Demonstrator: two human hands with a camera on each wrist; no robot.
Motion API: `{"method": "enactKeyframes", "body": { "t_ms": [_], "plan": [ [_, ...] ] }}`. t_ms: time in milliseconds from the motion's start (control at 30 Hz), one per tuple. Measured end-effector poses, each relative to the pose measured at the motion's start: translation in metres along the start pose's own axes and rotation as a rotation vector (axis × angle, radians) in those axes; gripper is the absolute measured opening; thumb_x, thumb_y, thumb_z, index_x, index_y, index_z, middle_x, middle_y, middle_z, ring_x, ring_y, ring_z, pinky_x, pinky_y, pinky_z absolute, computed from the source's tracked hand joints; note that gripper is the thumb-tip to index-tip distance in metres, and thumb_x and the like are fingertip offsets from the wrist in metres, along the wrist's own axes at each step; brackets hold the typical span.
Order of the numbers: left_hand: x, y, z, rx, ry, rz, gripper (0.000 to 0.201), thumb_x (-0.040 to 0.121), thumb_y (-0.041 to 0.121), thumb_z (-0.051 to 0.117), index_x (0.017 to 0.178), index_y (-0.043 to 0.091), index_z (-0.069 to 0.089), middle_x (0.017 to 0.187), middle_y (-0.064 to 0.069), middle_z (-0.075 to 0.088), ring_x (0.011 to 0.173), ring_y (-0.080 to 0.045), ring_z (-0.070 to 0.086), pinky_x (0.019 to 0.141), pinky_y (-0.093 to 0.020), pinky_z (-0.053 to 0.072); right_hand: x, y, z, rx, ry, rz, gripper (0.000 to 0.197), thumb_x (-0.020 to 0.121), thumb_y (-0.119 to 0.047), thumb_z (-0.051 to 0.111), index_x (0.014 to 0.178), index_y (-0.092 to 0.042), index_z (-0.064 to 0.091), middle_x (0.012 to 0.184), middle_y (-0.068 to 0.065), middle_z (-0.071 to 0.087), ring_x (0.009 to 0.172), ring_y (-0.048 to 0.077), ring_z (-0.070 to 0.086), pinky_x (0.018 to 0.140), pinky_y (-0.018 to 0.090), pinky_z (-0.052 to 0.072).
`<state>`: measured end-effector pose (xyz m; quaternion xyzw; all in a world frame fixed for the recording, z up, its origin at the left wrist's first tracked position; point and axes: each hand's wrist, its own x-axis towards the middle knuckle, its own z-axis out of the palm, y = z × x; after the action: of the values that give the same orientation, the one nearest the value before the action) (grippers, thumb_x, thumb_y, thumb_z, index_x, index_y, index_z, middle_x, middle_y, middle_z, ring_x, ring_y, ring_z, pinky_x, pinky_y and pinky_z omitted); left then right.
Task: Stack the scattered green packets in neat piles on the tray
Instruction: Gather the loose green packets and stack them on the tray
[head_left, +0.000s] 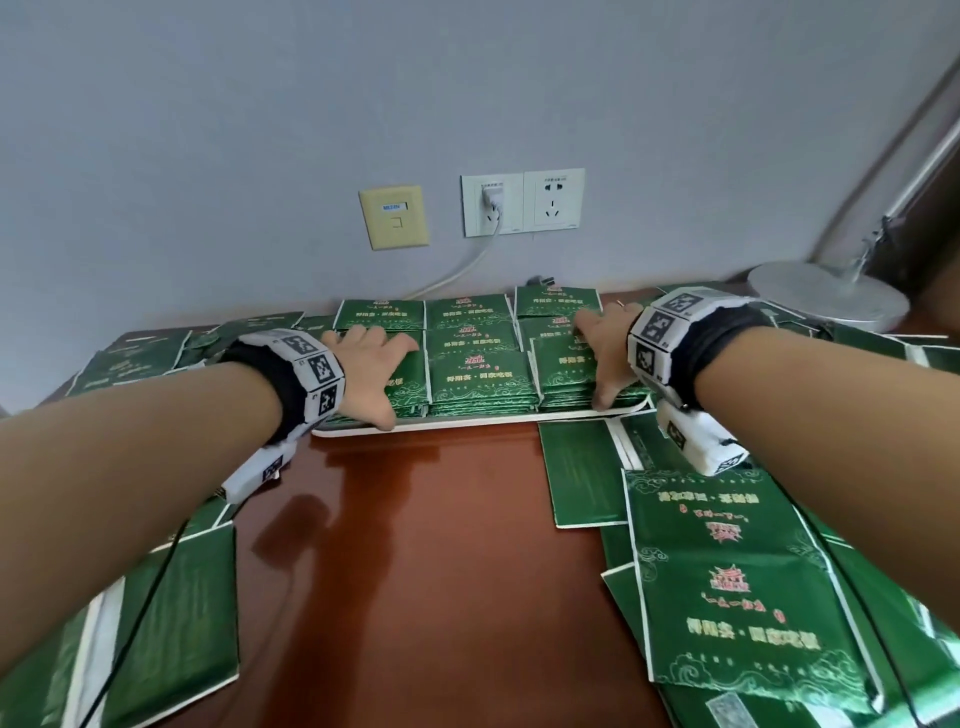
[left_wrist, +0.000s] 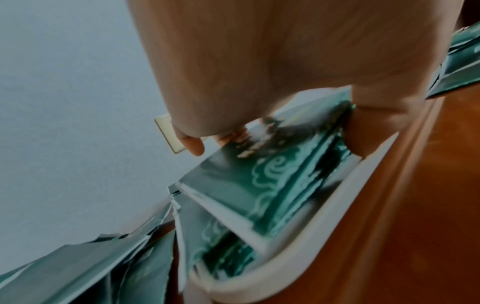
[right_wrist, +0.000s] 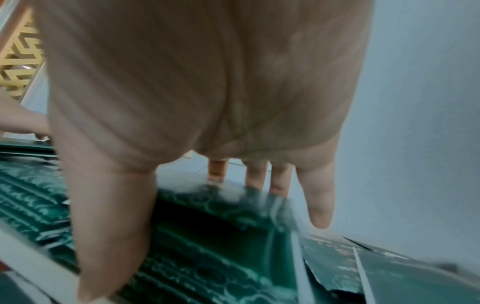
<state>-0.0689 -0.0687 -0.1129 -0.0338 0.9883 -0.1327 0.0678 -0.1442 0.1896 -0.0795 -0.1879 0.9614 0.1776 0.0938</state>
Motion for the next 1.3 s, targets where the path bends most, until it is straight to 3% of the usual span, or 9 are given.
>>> {"method": "enactKeyframes", "body": {
  "t_ms": [100, 233, 500, 667, 733, 867, 1000, 1133, 1300],
  "plan": [
    [0.003, -0.002, -0.001, -0.028, -0.011, 0.012, 0.1, 0.058, 0.046, 0.077, 0.14, 0.036, 0.021, 0.123, -0.001, 0.04, 0.117, -0.022, 0.036, 0.088, -0.039, 0.031, 0.005, -0.001, 0.004, 0.007, -0.011, -0.034, 0.097, 0.058, -0.05, 0.083, 0.135, -0.025, 0.031, 0.123, 0.009, 0.053, 0.11, 0.029, 0.054, 0.091, 0.047, 0.049],
    [0.001, -0.005, -0.003, -0.059, -0.031, 0.037, 0.101, 0.059, 0.058, 0.079, 0.141, 0.037, 0.025, 0.129, -0.001, 0.039, 0.123, -0.023, 0.035, 0.097, -0.041, 0.032, 0.005, 0.0, 0.011, 0.022, 0.006, -0.064, 0.088, 0.067, -0.047, 0.08, 0.137, -0.027, 0.031, 0.128, 0.009, 0.05, 0.112, 0.028, 0.053, 0.093, 0.045, 0.048],
    [0.001, -0.01, -0.006, -0.075, -0.045, 0.08, 0.098, 0.061, 0.056, 0.081, 0.142, 0.034, 0.029, 0.131, -0.001, 0.043, 0.121, -0.023, 0.038, 0.099, -0.041, 0.038, 0.004, 0.002, 0.01, 0.037, -0.002, -0.067, 0.09, 0.067, -0.037, 0.083, 0.139, -0.025, 0.03, 0.128, 0.01, 0.05, 0.112, 0.031, 0.054, 0.093, 0.046, 0.048],
    [0.003, -0.009, -0.007, -0.1, -0.033, 0.092, 0.099, 0.06, 0.057, 0.081, 0.142, 0.034, 0.03, 0.131, -0.002, 0.044, 0.121, -0.023, 0.039, 0.1, -0.04, 0.039, 0.005, 0.004, 0.012, 0.069, 0.016, -0.082, 0.097, 0.061, -0.057, 0.079, 0.14, -0.031, 0.028, 0.137, 0.008, 0.042, 0.123, 0.031, 0.045, 0.099, 0.051, 0.042],
    [0.004, -0.009, -0.005, -0.136, -0.026, 0.103, 0.099, 0.058, 0.058, 0.082, 0.14, 0.035, 0.032, 0.127, -0.003, 0.045, 0.119, -0.024, 0.04, 0.099, -0.04, 0.04, 0.005, 0.004, 0.013, 0.109, 0.028, -0.122, 0.095, 0.066, -0.063, 0.072, 0.143, -0.031, 0.028, 0.142, 0.006, 0.039, 0.127, 0.031, 0.041, 0.101, 0.049, 0.039],
    [0.005, -0.011, -0.002, -0.221, -0.005, 0.117, 0.091, 0.058, 0.058, 0.082, 0.135, 0.039, 0.038, 0.118, -0.002, 0.045, 0.114, -0.024, 0.041, 0.097, -0.041, 0.041, 0.006, -0.001, 0.01, 0.147, 0.049, -0.171, 0.09, 0.072, -0.065, 0.067, 0.145, -0.03, 0.029, 0.145, 0.005, 0.037, 0.13, 0.031, 0.038, 0.102, 0.048, 0.035],
    [0.006, -0.012, 0.001, -0.291, -0.008, 0.131, 0.085, 0.059, 0.044, 0.086, 0.133, 0.037, 0.045, 0.109, 0.0, 0.043, 0.11, -0.023, 0.042, 0.094, -0.039, 0.041, 0.013, -0.002, 0.016, 0.134, 0.079, -0.172, 0.082, 0.073, -0.062, 0.068, 0.141, -0.033, 0.034, 0.14, 0.002, 0.042, 0.128, 0.031, 0.038, 0.102, 0.047, 0.035],
    [0.007, -0.011, 0.001, -0.296, -0.024, 0.144, 0.086, 0.061, 0.038, 0.088, 0.134, 0.033, 0.044, 0.115, -0.004, 0.046, 0.111, -0.022, 0.043, 0.095, -0.037, 0.041, 0.019, -0.005, 0.02, 0.139, 0.084, -0.163, 0.086, 0.067, -0.061, 0.074, 0.139, -0.033, 0.036, 0.138, 0.002, 0.044, 0.126, 0.031, 0.039, 0.1, 0.048, 0.039],
    [0.005, -0.008, -0.001, -0.248, -0.004, 0.135, 0.091, 0.059, 0.043, 0.087, 0.136, 0.032, 0.041, 0.118, -0.007, 0.045, 0.113, -0.024, 0.041, 0.094, -0.036, 0.04, 0.017, -0.008, 0.02, 0.114, 0.088, -0.144, 0.091, 0.063, -0.065, 0.073, 0.139, -0.034, 0.034, 0.138, 0.003, 0.043, 0.128, 0.032, 0.037, 0.101, 0.053, 0.039]
  ]
}}
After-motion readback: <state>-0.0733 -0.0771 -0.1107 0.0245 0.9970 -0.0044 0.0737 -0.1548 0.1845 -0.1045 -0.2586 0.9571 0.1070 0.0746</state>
